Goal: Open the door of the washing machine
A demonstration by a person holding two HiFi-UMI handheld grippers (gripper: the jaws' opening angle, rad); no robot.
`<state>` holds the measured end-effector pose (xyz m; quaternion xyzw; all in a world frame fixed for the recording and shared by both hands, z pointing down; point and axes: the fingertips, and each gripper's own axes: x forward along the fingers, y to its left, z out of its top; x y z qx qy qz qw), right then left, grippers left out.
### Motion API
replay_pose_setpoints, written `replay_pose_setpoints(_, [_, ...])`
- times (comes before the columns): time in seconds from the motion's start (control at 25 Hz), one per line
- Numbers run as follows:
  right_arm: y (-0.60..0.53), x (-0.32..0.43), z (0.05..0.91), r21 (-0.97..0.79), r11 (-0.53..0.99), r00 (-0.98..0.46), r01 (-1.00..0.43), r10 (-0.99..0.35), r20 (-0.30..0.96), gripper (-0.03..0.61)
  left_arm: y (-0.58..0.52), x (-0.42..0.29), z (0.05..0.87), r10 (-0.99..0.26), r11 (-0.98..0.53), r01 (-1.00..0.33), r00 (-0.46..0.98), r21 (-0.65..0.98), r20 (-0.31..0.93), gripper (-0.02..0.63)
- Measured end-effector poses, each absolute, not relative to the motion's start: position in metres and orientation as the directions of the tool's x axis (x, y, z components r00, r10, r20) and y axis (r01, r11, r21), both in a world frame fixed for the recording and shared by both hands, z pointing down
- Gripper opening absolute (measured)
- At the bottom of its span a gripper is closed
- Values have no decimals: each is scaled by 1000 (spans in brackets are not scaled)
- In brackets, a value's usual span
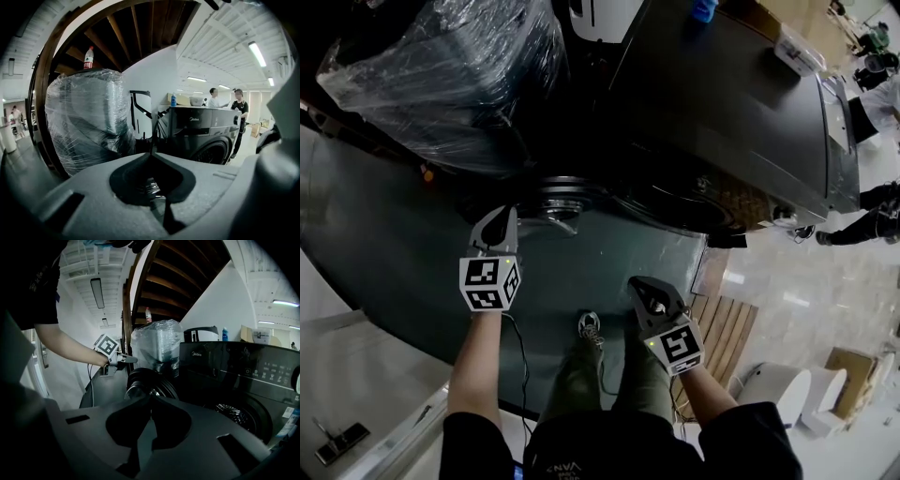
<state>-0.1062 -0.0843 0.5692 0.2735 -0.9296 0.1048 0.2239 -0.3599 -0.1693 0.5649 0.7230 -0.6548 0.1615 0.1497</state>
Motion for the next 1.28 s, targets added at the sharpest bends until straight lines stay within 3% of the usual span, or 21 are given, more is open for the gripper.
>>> replay_pose_setpoints(0.24, [-85,-103,534,-65,829,-761,-555,-475,441,8,-139,-325,534,-919,-91,-995,103,49,381,17])
replay_pose_setpoints(1.28, [-63,-51,414,-23,720,-687,-693,-651,324,8,-41,-217,409,-894,-351,-935,321,-43,313,17])
